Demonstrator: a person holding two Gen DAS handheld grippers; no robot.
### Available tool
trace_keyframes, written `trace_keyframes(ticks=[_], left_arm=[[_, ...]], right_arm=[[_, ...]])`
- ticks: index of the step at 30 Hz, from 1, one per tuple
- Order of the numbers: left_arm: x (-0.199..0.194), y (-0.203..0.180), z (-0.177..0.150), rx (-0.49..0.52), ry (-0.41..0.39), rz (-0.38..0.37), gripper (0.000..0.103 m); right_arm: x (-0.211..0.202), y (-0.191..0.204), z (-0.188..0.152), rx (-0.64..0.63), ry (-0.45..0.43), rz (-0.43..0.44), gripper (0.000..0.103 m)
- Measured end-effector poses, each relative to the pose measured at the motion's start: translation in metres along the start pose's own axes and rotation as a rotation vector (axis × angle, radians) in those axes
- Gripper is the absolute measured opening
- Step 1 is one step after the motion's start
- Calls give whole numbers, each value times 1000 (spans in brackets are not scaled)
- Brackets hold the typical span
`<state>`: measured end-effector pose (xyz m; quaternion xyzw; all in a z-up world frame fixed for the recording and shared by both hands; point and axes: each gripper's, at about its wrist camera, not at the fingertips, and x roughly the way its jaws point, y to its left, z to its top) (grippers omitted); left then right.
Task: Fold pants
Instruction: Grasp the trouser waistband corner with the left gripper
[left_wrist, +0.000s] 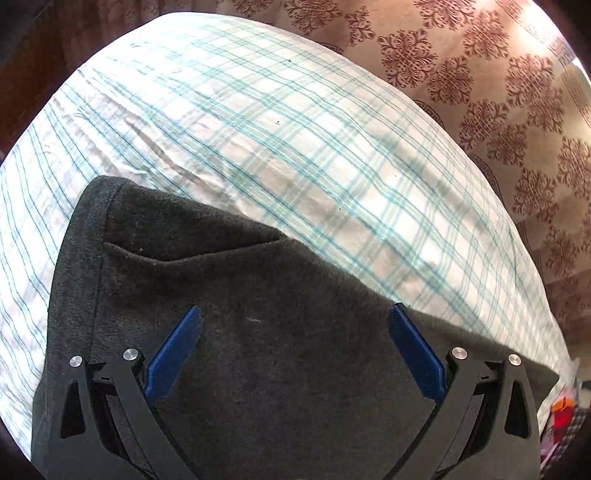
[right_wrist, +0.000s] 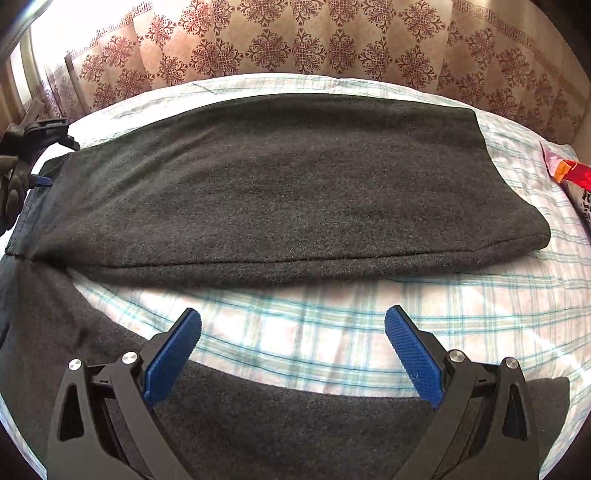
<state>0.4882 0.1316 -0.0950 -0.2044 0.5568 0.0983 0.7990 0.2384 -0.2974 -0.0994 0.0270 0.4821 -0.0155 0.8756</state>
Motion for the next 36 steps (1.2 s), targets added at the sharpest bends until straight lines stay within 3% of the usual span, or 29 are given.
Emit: trace_keyframes(ticks=[8, 13, 15, 17, 18, 20, 23, 29, 36], left_arm=[[25, 0, 25, -164, 38, 125, 101], [41, -9, 27, -178, 31, 227, 101], [42, -16, 23, -165, 2, 262, 97], [38, -19, 17, -149, -25, 279, 78], [34, -19, 14, -139, -36, 264, 72], [25, -18, 6, -117, -55, 212, 47], [15, -12, -9, -115, -53, 122, 25], [-8, 6, -41, -145, -75, -8, 17], [-22, 26, -66, -119, -97, -64, 16]], right_arm=[[6, 0, -10, 18, 16, 12, 98], [5, -2, -11, 19, 13, 11, 98], [2, -4, -10, 13, 3, 1, 98], [-1, -9, -7, 3, -12, -16, 98], [-2, -12, -5, 2, -21, -25, 98], [-4, -21, 3, 3, -38, -52, 98], [-6, -38, 22, 28, -69, -82, 98], [-12, -100, 75, 208, -123, -84, 98], [19, -178, 144, 537, -111, -14, 98]])
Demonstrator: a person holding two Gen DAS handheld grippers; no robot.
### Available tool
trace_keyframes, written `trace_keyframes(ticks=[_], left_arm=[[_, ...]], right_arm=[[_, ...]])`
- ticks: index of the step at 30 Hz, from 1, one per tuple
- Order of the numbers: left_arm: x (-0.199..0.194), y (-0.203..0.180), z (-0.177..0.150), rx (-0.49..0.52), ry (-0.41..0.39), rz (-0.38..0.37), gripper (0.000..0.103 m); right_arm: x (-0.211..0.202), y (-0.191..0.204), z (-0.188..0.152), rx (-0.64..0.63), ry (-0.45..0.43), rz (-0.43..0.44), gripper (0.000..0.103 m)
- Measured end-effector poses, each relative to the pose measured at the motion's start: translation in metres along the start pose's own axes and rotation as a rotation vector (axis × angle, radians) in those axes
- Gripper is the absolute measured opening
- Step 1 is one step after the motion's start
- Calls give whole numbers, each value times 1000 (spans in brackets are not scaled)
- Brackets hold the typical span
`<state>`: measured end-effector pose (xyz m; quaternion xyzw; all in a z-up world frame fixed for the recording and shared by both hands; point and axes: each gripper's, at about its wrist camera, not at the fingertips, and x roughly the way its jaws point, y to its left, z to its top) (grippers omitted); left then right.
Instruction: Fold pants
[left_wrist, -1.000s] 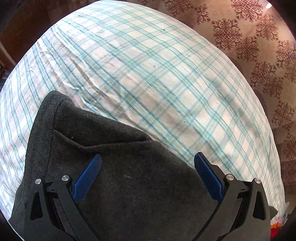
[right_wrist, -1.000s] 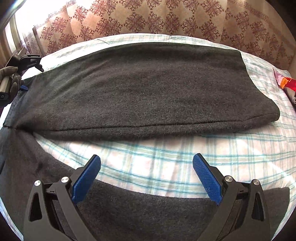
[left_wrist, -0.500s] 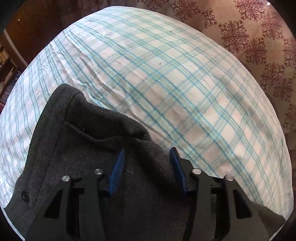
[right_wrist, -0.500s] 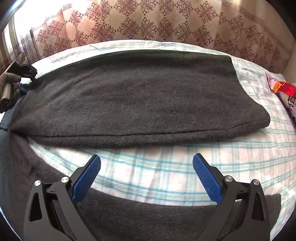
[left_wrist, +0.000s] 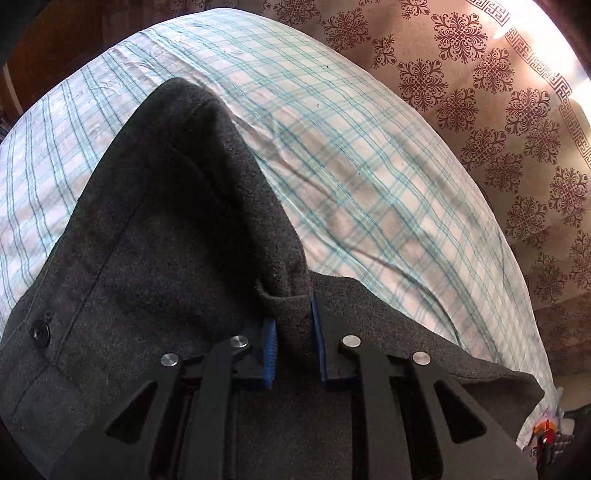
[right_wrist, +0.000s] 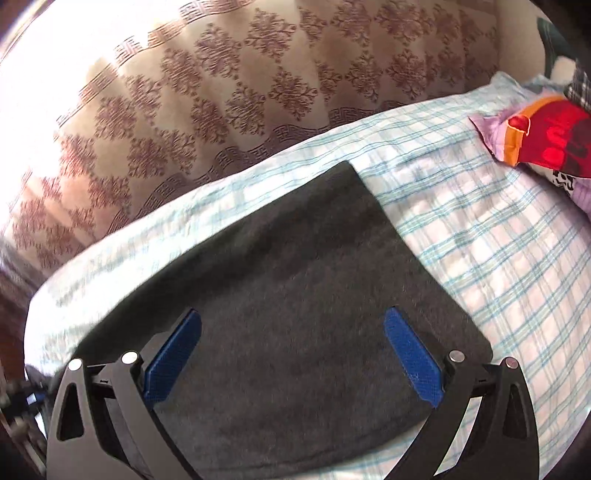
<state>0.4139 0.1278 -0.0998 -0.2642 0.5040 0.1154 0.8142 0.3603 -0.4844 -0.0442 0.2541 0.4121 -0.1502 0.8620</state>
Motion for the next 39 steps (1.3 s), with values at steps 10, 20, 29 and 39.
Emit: trace_keyframes(ticks=[10, 20, 29, 39], left_arm=[[-17, 23, -27, 35, -5, -49, 16], [-23, 34, -45, 60, 1, -66, 16], [-26, 35, -43, 74, 1, -85, 16], [-65, 49, -36, 67, -39, -167, 16]], right_arm=[[71, -9, 58, 256, 69, -104, 98], [84, 11, 60, 287, 98, -79, 83], [66, -5, 40, 228, 87, -153, 5], [-43, -34, -3, 203, -28, -14, 4]])
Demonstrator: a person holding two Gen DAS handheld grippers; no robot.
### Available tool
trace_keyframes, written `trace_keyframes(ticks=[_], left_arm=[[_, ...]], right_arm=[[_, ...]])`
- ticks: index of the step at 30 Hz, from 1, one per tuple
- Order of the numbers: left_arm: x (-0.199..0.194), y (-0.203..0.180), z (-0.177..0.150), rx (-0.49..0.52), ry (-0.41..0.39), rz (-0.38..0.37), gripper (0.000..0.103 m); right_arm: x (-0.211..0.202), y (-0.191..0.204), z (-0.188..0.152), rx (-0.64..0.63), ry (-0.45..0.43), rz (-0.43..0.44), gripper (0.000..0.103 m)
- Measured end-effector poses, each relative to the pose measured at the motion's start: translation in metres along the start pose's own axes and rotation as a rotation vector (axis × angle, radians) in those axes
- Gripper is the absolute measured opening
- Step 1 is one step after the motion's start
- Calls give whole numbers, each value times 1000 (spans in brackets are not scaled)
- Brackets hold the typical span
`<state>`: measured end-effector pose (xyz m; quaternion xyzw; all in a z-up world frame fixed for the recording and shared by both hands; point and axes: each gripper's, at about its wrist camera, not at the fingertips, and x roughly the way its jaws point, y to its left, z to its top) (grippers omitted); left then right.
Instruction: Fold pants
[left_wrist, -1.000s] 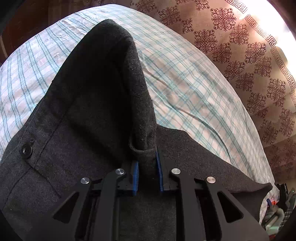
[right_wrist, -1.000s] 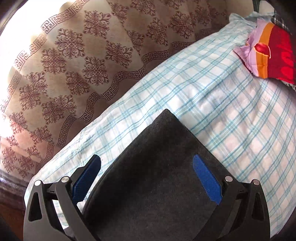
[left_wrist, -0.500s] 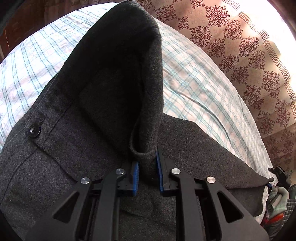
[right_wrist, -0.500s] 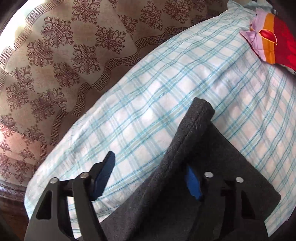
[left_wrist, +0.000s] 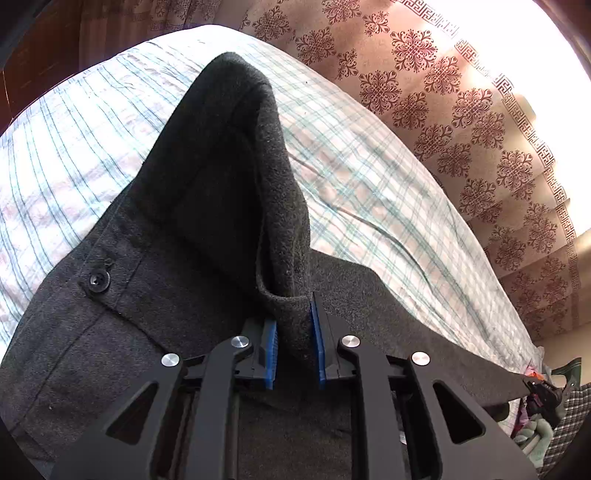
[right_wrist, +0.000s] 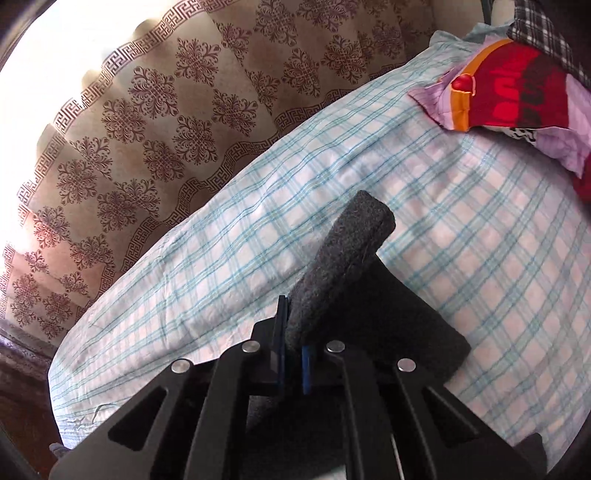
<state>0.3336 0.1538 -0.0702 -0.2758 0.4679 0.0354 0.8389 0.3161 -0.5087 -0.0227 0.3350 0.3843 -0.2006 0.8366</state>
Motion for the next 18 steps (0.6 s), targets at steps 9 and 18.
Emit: trace_keyframes(ticks=[9, 18], left_arm=[[-75, 18, -22, 19, -26, -68, 16], [-133, 58, -74, 43, -17, -89, 16]], right_arm=[[-105, -50, -49, 22, -41, 85, 4], [-181, -115, -126, 26, -64, 101, 4]])
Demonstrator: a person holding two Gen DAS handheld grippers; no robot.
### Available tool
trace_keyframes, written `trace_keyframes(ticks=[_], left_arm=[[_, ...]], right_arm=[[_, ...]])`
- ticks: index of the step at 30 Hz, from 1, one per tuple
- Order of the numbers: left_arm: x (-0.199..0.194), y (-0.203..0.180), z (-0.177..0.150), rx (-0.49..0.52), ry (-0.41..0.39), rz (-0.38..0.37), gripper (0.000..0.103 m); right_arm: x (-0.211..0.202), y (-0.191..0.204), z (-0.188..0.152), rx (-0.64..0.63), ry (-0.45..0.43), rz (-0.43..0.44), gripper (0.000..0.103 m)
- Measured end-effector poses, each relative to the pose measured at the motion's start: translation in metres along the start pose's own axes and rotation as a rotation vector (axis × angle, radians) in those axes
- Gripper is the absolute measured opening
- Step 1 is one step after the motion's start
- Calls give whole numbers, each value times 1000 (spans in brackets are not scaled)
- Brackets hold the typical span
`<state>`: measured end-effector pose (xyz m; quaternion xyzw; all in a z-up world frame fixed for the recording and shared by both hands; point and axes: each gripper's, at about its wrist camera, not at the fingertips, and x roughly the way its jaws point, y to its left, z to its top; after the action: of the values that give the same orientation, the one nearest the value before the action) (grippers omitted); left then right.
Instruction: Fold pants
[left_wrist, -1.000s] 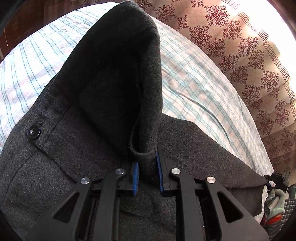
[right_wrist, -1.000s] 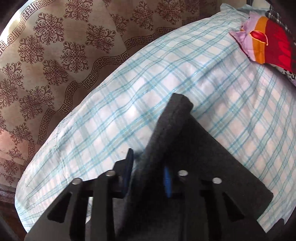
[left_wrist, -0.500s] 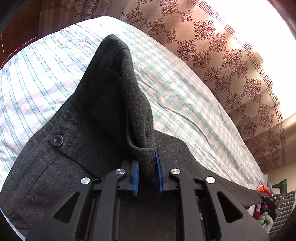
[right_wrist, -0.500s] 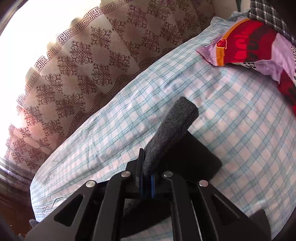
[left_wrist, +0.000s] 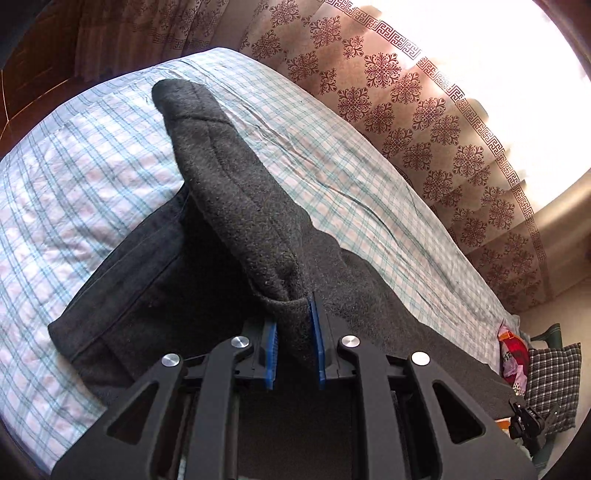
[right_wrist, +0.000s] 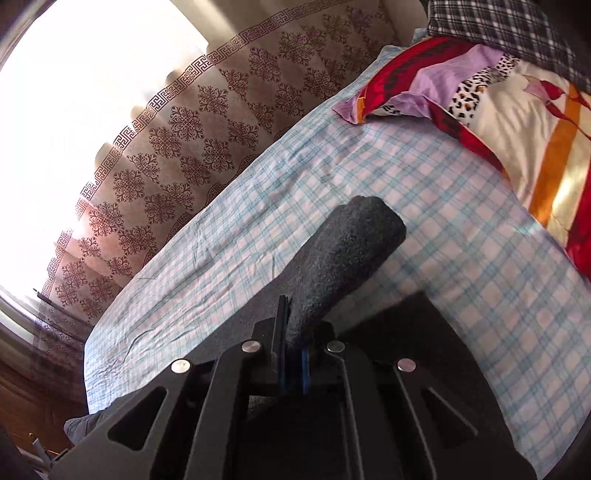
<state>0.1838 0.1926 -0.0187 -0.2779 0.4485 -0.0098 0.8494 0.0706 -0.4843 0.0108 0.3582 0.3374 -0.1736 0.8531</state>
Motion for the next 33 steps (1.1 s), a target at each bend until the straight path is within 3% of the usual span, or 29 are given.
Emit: trace_keyframes(ticks=[6, 12, 22, 29, 33], left_arm=[[-21, 31, -30, -33, 12, -21, 16], [-7, 63, -68, -61, 84, 0, 16], [15, 95, -98, -53, 134, 49, 17], [12, 89, -105, 35, 97, 119, 35], [6, 87, -110, 70, 79, 150, 38]], right_arm=[[-23, -40, -53, 40, 39, -11, 4], [-21, -83, -96, 95, 77, -51, 4], [-26, -105, -141, 44, 96, -120, 5], [-16, -108, -152, 19, 111, -168, 5], [-17, -108, -154, 11, 113, -182, 5]])
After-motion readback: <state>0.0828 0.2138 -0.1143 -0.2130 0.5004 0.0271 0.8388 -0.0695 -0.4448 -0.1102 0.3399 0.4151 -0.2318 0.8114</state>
